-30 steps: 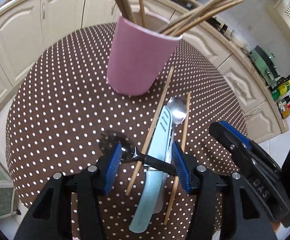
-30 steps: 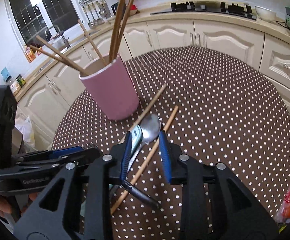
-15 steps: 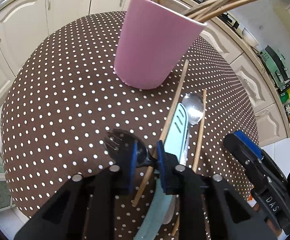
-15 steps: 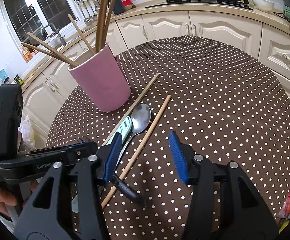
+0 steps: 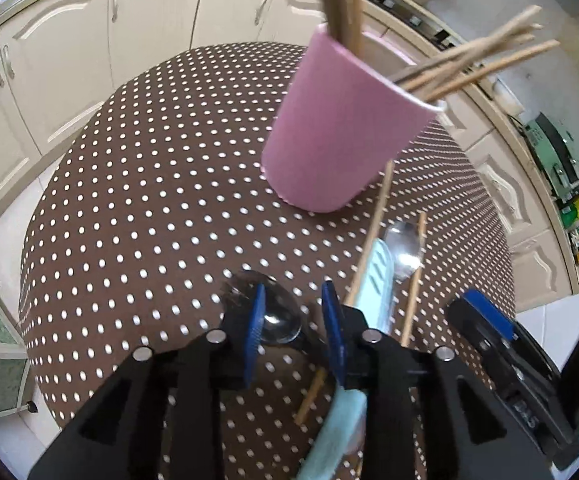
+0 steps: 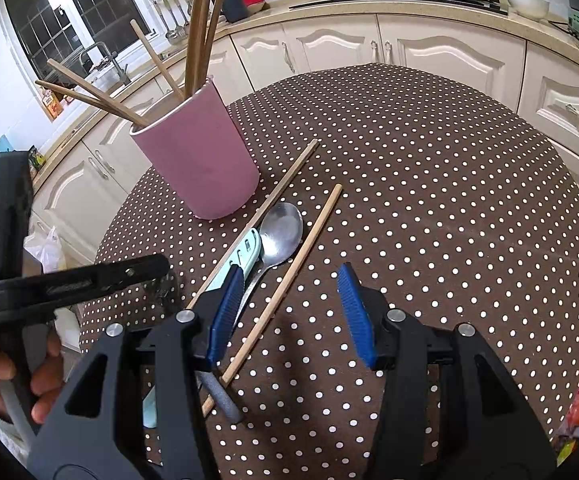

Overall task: Organize utensils
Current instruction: 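Move both open grippers back down toward the remaining utensils, then grasp the black fork with the left gripper while the right gripper grasps a wooden chopstick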

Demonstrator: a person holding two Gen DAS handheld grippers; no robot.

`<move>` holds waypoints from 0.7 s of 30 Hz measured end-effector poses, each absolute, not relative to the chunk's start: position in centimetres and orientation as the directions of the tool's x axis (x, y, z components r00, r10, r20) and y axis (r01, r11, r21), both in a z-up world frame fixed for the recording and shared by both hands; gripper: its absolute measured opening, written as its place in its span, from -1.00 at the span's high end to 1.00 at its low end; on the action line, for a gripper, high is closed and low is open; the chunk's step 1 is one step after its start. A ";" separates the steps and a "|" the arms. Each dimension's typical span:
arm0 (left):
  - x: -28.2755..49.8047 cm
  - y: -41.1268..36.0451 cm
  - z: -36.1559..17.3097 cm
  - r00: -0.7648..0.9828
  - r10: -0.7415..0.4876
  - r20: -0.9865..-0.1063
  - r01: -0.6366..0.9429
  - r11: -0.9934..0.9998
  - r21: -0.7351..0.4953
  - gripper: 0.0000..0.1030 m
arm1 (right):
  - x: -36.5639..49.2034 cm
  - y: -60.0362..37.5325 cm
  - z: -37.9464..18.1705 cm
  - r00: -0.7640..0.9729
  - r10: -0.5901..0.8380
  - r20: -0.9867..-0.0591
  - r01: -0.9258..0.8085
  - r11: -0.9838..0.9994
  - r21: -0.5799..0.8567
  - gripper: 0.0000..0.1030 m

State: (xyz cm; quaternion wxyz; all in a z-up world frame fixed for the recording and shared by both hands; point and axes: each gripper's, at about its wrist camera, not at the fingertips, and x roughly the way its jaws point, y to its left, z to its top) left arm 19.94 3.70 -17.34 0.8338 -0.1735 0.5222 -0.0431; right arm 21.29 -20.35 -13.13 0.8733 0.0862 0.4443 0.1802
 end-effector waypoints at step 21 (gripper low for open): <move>21.8 0.9 -19.0 0.417 -0.201 -0.886 -0.085 0.962 -0.258 0.43 | 21.7 -21.3 -13.7 0.514 0.366 -0.776 -0.226 0.930 0.288 0.01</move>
